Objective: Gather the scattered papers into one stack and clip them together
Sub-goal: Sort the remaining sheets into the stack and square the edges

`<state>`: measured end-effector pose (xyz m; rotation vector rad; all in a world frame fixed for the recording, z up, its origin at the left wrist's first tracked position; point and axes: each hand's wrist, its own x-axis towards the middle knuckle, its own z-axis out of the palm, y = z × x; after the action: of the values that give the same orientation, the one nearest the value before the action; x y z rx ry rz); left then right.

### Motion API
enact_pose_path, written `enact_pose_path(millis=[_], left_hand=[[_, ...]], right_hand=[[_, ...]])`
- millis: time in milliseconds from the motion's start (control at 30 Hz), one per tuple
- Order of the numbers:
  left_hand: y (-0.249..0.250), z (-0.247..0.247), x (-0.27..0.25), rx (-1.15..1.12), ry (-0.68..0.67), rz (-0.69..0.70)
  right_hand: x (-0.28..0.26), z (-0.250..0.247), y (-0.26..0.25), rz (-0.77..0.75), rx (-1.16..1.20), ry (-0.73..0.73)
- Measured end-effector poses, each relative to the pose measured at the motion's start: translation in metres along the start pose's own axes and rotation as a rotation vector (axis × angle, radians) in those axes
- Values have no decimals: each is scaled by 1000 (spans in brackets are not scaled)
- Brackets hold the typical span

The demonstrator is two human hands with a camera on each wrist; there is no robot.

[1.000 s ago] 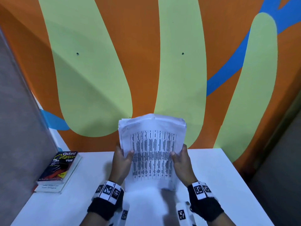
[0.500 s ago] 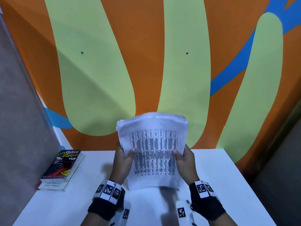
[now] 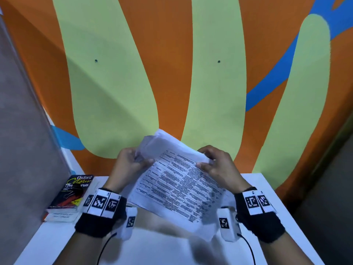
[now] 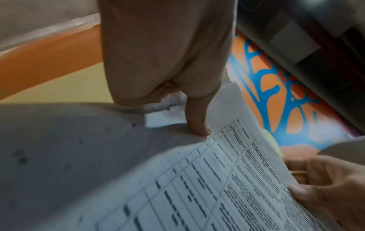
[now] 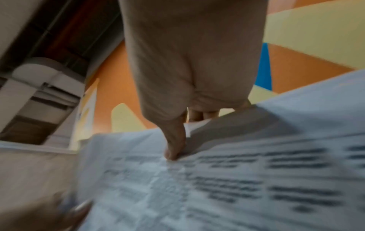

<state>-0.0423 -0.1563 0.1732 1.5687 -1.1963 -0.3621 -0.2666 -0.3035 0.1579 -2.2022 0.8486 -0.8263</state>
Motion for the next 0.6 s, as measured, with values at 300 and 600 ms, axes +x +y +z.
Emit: enact_pose_path(millis=[300,600], left_hand=[[-33,-21,-13,-274,121,-101],[-75,3,-35,-267,85,-156]], right_hand=[[-69,12,98,321,724,202],[-60,-3,97,206,540,253]])
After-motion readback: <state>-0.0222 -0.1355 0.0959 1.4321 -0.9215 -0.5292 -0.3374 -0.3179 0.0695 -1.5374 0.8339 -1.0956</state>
